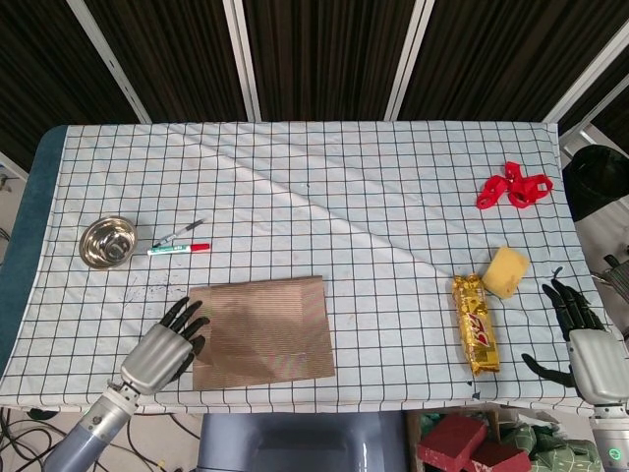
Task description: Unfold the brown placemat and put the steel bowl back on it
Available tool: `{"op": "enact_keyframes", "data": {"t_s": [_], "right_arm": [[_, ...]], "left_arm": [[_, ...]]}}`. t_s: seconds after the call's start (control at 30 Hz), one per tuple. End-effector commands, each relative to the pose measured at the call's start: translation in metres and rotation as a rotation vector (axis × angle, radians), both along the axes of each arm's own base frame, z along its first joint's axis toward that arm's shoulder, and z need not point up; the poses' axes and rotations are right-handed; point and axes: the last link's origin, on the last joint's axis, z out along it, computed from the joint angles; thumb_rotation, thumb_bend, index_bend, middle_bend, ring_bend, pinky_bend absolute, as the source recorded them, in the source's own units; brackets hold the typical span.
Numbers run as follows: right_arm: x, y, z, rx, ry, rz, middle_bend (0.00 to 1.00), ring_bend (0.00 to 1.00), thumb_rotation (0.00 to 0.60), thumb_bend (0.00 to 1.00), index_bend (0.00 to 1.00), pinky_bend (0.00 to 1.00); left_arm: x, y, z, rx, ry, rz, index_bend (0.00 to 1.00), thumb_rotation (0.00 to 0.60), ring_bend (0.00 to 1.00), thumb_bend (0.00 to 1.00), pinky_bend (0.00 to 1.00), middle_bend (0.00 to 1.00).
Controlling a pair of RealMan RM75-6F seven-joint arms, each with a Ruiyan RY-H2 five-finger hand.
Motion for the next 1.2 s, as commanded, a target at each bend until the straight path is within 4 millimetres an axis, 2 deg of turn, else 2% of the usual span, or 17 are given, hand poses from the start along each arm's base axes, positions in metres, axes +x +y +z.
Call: {"op": "enact_keyframes", "data": {"t_s": [0.03, 0.07, 0.23, 0.4, 0.67, 0.77, 1.03, 1.1, 1.2], "right_arm": [[0.000, 0.000, 0.000, 0.001, -0.001, 0.000, 0.00, 0.00, 0.600, 0.13, 0.00, 0.17], [0.000, 0.000, 0.000, 0.001, -0.001, 0.000, 0.00, 0.00, 0.600, 0.13, 0.00, 0.17], [0.000, 0.001, -0.001, 0.009, -0.002, -0.001, 0.00, 0.00, 0.600, 0.13, 0.00, 0.17], [0.000, 0.001, -0.002, 0.017, 0.002, -0.003, 0.00, 0.00, 0.600, 0.13, 0.00, 0.17], [0.000, 0.001, -0.002, 0.021, -0.002, -0.012, 0.00, 0.00, 0.600, 0.13, 0.00, 0.17], [0.000, 0.000, -0.002, 0.023, -0.002, -0.015, 0.00, 0.00, 0.600, 0.13, 0.00, 0.17], [0.000, 0.000, -0.002, 0.026, -0.001, -0.020, 0.00, 0.00, 0.600, 0.13, 0.00, 0.17], [0.000, 0.000, -0.002, 0.027, 0.001, -0.022, 0.00, 0.00, 0.600, 0.13, 0.00, 0.17], [0.000, 0.000, -0.002, 0.027, 0.003, -0.023, 0.00, 0.00, 0.600, 0.13, 0.00, 0.17]], "left_arm": [[0.022, 0.031, 0.012, 0.073, -0.163, 0.083, 0.56, 0.600, 0.02, 0.47, 0.05, 0.24], [0.024, 0.036, 0.013, 0.083, -0.179, 0.091, 0.56, 0.600, 0.02, 0.46, 0.05, 0.24], [0.041, 0.086, 0.021, 0.162, -0.295, 0.202, 0.56, 0.600, 0.02, 0.46, 0.05, 0.24], [0.057, 0.133, 0.019, 0.195, -0.469, 0.397, 0.56, 0.600, 0.02, 0.46, 0.05, 0.24], [0.067, 0.182, 0.015, 0.272, -0.581, 0.595, 0.56, 0.600, 0.02, 0.46, 0.05, 0.24], [0.067, 0.197, 0.017, 0.325, -0.598, 0.637, 0.56, 0.600, 0.02, 0.46, 0.05, 0.24], [0.056, 0.221, 0.022, 0.427, -0.571, 0.683, 0.55, 0.600, 0.02, 0.46, 0.05, 0.23], [0.052, 0.224, 0.023, 0.444, -0.549, 0.692, 0.52, 0.600, 0.02, 0.43, 0.05, 0.21], [0.045, 0.225, 0.023, 0.456, -0.513, 0.696, 0.42, 0.600, 0.01, 0.33, 0.04, 0.16]]}}
